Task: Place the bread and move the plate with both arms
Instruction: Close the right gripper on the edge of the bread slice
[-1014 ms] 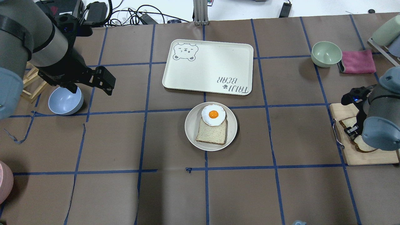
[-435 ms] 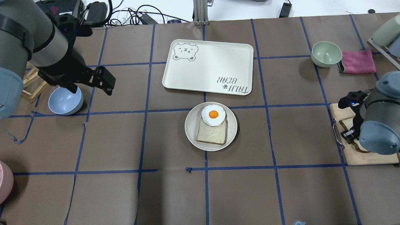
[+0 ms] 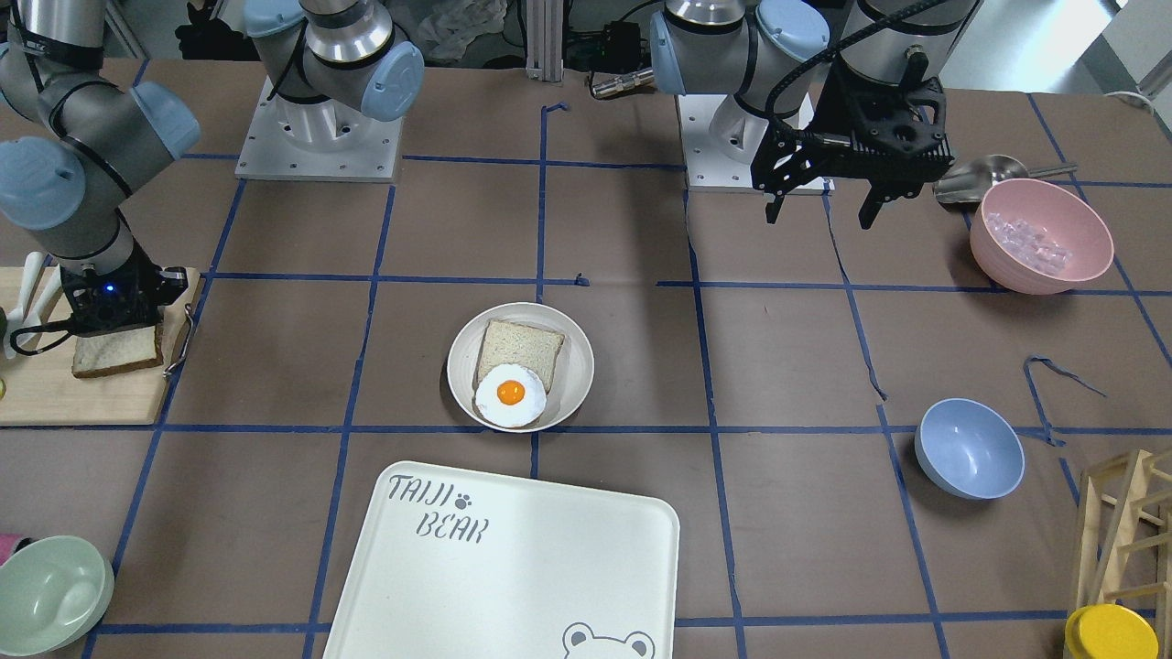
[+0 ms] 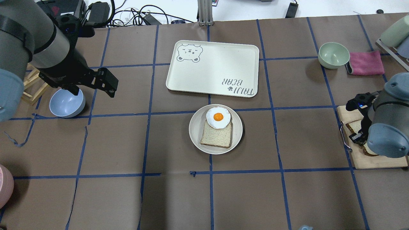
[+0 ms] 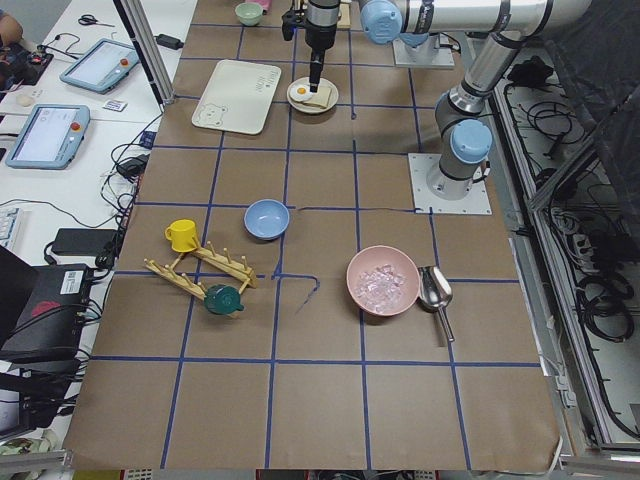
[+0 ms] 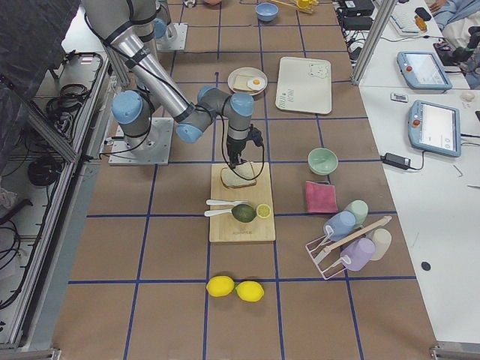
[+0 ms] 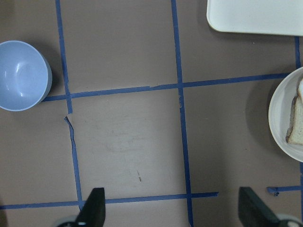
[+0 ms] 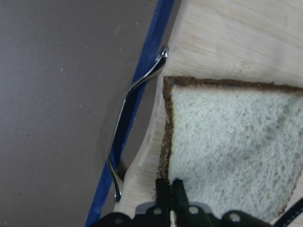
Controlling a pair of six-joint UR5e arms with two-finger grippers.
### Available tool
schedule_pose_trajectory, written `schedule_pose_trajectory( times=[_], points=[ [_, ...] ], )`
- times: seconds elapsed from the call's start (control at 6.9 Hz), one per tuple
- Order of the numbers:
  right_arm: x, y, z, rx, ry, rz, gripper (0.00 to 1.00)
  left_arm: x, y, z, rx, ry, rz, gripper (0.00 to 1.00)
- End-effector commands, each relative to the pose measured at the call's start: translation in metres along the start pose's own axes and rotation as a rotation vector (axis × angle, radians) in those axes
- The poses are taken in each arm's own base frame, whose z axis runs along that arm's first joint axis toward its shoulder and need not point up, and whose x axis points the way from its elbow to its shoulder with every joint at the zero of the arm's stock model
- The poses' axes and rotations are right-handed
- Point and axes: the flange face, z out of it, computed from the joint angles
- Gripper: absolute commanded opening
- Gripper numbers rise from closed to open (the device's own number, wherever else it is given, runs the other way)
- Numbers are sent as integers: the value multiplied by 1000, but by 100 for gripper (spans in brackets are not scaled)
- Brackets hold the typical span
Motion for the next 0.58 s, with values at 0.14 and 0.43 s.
schedule_pose_trajectory(
  times=[0.14, 0.43],
  points=[
    [4, 0, -5, 20, 14, 52, 0, 0, 0, 0, 0, 1, 0, 100],
    [10, 11, -72, 115, 102, 191, 0, 0, 0, -1, 3, 0, 0, 100]
  ],
)
